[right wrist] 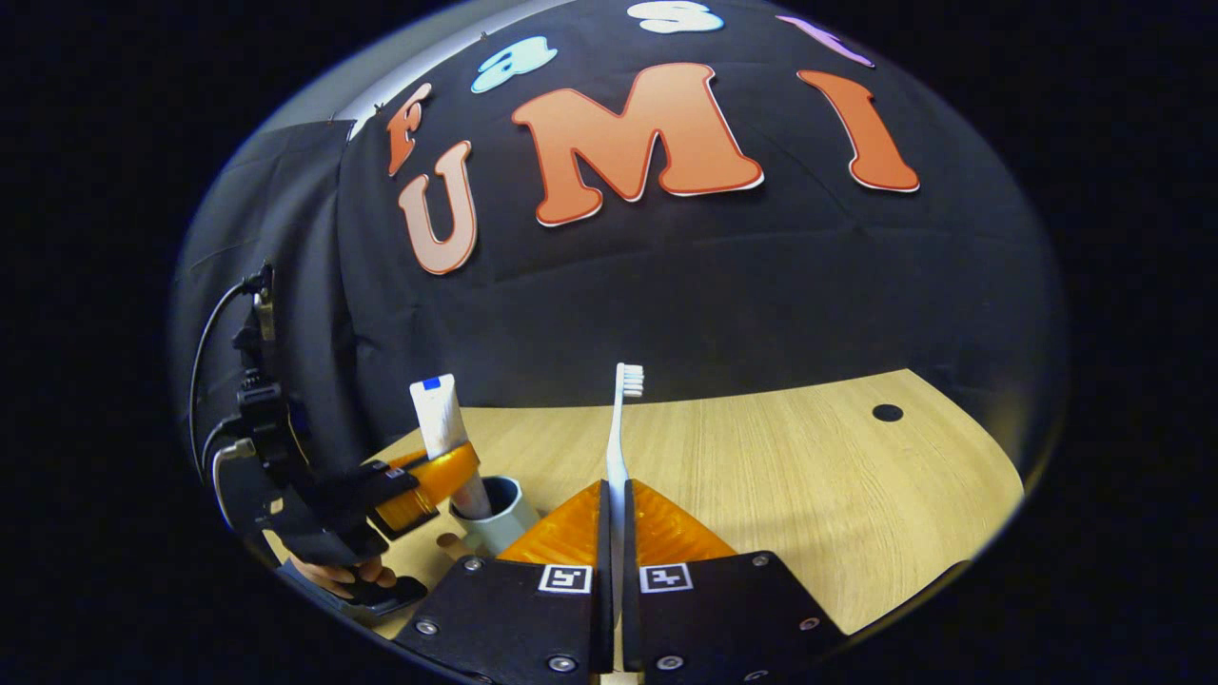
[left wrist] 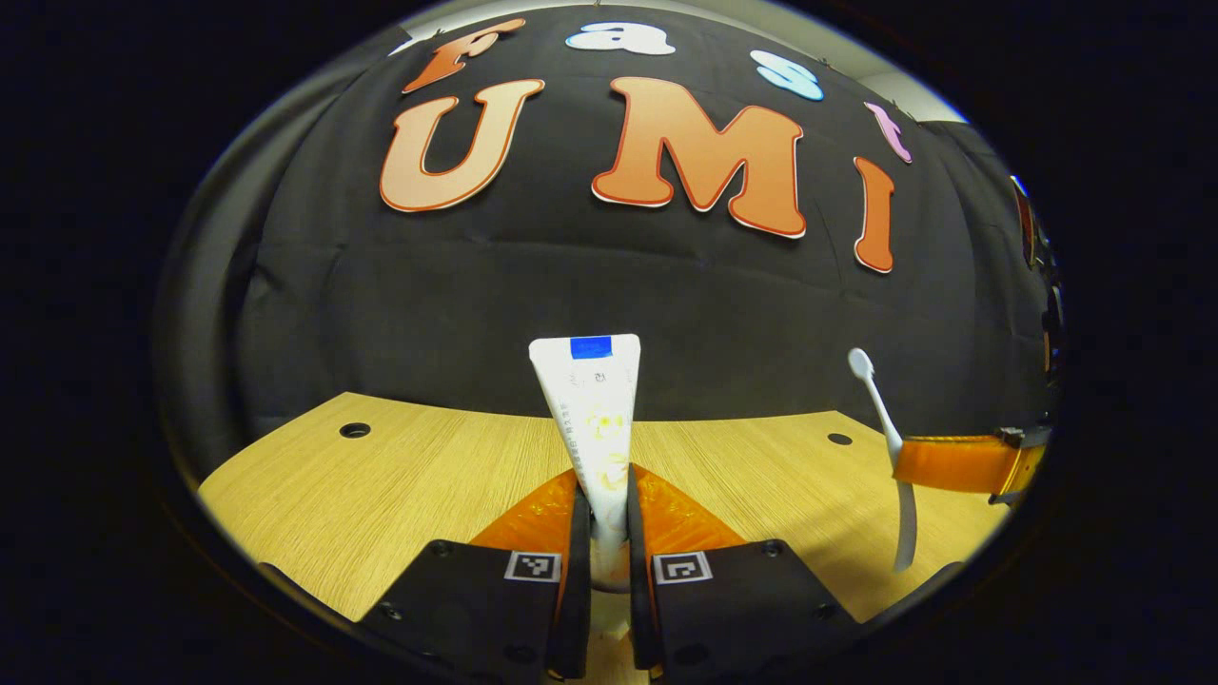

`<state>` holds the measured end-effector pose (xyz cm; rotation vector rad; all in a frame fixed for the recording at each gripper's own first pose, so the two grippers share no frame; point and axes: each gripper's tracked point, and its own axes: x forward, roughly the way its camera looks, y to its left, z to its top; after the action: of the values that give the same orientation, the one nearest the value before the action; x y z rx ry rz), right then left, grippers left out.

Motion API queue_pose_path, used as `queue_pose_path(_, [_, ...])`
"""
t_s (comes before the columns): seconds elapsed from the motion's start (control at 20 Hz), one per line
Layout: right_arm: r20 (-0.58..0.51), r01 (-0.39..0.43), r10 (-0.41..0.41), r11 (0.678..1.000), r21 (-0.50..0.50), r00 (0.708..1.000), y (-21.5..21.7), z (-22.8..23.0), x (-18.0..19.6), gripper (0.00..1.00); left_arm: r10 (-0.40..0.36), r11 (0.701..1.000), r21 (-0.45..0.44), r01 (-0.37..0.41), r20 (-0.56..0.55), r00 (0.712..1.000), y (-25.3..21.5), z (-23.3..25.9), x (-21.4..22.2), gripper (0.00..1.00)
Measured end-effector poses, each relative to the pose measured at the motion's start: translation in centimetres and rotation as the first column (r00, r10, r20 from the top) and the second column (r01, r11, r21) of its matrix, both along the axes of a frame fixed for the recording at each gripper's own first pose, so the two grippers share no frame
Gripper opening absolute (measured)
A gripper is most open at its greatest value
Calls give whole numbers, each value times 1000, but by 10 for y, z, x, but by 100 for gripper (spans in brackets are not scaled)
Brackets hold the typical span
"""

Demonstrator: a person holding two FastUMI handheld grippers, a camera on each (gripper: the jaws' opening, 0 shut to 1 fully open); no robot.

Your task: Put the toothbrush and toothpaste on the desktop into the cup, then pick up the cup and place it on the coaster on the desktop.

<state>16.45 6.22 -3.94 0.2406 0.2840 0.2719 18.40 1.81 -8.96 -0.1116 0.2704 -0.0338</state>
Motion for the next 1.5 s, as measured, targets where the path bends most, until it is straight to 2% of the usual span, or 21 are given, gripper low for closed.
queue_pose_path(0.15, [30, -28, 27, 999, 19, 999, 19, 6, 16, 4, -4, 1000, -8, 4, -5, 1000, 3, -2, -9, 22])
queue_pose_path(0.35, [112, -53, 49, 998, 36, 993, 40, 21, 31, 4, -6, 1000, -18, 6, -33, 999, 7, -13, -20, 29])
queue_pose_path(0.45, [149, -66, 57, 996, 59, 987, 51, 32, 38, 4, -10, 1000, -28, 9, -47, 999, 7, -19, -26, 29])
queue_pose_path(0.5, [165, -69, 58, 995, 65, 985, 54, 34, 39, 4, -14, 1000, -27, 12, -51, 999, 9, -20, -28, 33])
queue_pose_path(0.8, [230, -106, 82, 990, 94, 970, 73, 27, 53, 4, 29, 1000, 1, -29, 6, 1000, 30, -6, -48, 39])
queue_pose_path(0.95, [268, -124, 89, 985, 116, 959, 85, 33, 54, 4, 62, 998, 10, -63, 21, 998, 45, -5, -57, 87])
queue_pose_path(1.2, [370, -161, 98, 976, 146, 924, 107, 52, 58, 4, 113, 993, 25, -113, 33, 993, 71, -2, -72, 89])
queue_pose_path(1.5, [477, -171, 95, 978, 119, 874, 125, 62, 63, 4, 145, 989, 24, -146, 55, 988, 94, 1, -85, 88])
